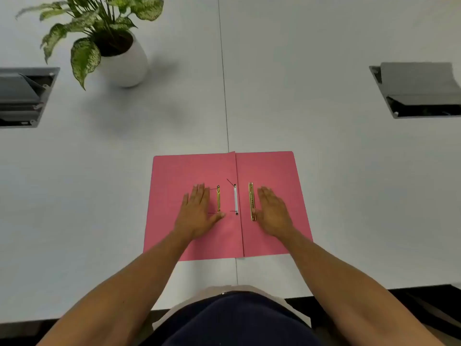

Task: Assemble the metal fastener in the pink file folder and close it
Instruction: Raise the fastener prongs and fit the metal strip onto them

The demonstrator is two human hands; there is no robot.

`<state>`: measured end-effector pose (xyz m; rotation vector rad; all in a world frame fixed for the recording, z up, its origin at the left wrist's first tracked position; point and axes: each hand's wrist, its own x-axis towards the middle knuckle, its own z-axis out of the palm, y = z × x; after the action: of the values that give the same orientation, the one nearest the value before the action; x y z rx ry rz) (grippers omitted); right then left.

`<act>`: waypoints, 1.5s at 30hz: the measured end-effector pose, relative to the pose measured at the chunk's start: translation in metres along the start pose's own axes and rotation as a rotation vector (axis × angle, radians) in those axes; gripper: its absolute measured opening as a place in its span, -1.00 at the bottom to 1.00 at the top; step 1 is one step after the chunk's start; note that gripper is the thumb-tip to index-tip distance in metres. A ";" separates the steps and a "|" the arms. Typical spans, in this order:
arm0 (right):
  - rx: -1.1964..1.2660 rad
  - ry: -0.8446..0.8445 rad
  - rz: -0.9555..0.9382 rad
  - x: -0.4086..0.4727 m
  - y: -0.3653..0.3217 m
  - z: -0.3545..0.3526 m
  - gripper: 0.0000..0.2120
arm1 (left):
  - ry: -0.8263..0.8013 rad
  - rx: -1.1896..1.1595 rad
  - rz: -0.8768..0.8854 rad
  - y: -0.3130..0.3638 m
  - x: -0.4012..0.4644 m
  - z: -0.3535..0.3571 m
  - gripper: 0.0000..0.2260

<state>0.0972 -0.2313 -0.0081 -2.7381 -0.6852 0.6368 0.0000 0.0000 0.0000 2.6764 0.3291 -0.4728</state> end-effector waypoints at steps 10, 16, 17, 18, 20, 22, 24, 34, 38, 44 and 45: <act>0.038 0.056 -0.066 0.034 -0.003 -0.007 -0.66 | -0.193 0.078 0.019 0.005 0.022 0.032 -0.06; 0.008 0.093 -0.052 0.055 -0.003 -0.005 -0.79 | -0.197 0.096 0.041 0.001 0.031 0.035 -0.03; 0.001 0.094 -0.040 0.058 -0.004 -0.005 -0.80 | -0.194 0.101 0.047 -0.001 0.032 0.036 -0.03; 0.001 0.099 -0.032 0.060 -0.004 -0.004 -0.81 | -0.191 0.106 0.053 -0.003 0.032 0.038 -0.03; 0.020 0.119 -0.003 0.064 -0.006 -0.005 -0.81 | -0.186 0.113 0.062 -0.006 0.032 0.040 -0.03; 0.042 0.135 0.028 0.067 -0.007 -0.006 -0.82 | -0.183 0.117 0.071 -0.008 0.032 0.043 -0.03; 0.043 0.128 0.044 0.070 -0.007 -0.007 -0.82 | -0.180 0.111 0.075 -0.009 0.032 0.045 -0.03; -0.097 0.065 -0.010 0.078 -0.013 -0.010 -0.83 | -0.177 0.088 0.068 -0.010 0.033 0.046 -0.03; -0.128 0.064 -0.037 0.076 -0.014 -0.009 -0.76 | -0.178 0.080 0.070 -0.010 0.033 0.047 -0.02; -0.091 0.083 -0.029 0.071 -0.014 -0.010 -0.76 | -0.159 -0.005 0.056 -0.008 0.034 0.043 -0.05; -0.079 0.089 -0.027 0.070 -0.014 -0.011 -0.78 | -0.119 -0.028 0.056 -0.006 0.034 0.041 -0.08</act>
<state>0.1520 -0.1859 -0.0186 -2.8049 -0.7395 0.4886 0.0182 -0.0062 -0.0499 2.6096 0.2237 -0.6023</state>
